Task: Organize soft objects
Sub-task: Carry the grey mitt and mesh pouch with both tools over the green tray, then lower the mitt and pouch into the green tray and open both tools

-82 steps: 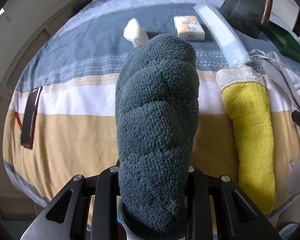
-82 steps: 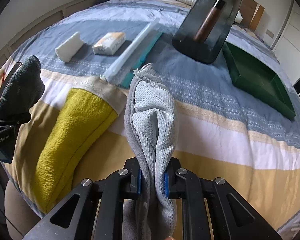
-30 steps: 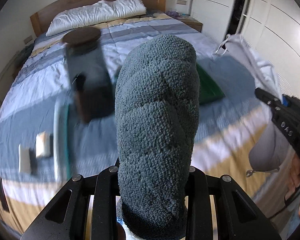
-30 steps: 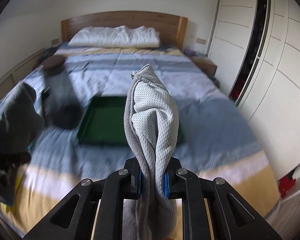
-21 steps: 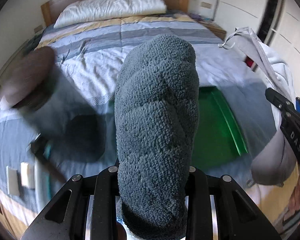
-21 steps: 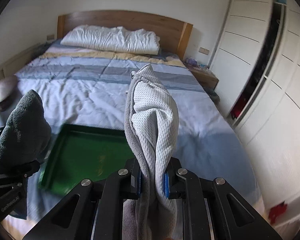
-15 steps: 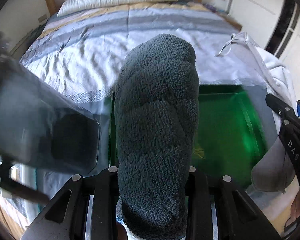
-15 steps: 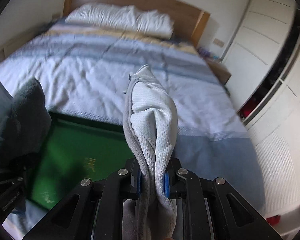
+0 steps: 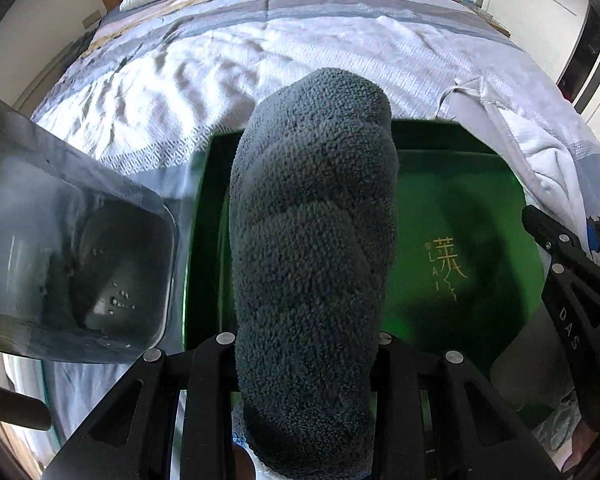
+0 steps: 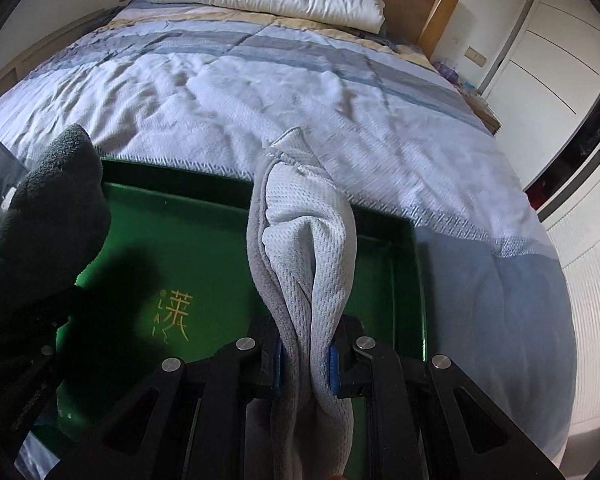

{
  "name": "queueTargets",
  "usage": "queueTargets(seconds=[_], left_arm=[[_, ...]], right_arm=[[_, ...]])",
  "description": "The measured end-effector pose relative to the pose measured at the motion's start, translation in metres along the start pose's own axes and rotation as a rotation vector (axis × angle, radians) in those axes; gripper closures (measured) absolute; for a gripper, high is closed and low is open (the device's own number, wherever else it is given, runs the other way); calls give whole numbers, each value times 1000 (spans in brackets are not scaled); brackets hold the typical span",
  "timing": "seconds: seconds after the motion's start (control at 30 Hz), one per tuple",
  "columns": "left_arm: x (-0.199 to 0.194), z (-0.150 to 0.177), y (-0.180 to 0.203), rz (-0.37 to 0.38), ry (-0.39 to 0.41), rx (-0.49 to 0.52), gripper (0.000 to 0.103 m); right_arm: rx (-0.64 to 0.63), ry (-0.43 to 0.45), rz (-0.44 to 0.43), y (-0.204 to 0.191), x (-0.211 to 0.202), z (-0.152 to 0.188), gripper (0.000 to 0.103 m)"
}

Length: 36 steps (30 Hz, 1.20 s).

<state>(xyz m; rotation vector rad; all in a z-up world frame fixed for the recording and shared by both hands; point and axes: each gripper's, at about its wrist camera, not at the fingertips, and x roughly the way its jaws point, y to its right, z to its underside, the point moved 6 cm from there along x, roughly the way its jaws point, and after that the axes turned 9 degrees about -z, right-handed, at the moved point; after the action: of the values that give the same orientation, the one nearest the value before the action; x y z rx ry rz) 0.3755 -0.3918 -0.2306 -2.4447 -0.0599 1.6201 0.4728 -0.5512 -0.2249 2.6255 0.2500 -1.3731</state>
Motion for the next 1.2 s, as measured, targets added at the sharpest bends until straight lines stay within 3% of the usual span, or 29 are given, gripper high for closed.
queueTargets(seconds=[0.3,1.2], left_arm=[[2,-2,5,20,19,9,77],[1,0,5,16,47,7,74]], right_arm=[[17,-11,18,3,-6,18,87],[16,-23,14,2,-2,23,79]])
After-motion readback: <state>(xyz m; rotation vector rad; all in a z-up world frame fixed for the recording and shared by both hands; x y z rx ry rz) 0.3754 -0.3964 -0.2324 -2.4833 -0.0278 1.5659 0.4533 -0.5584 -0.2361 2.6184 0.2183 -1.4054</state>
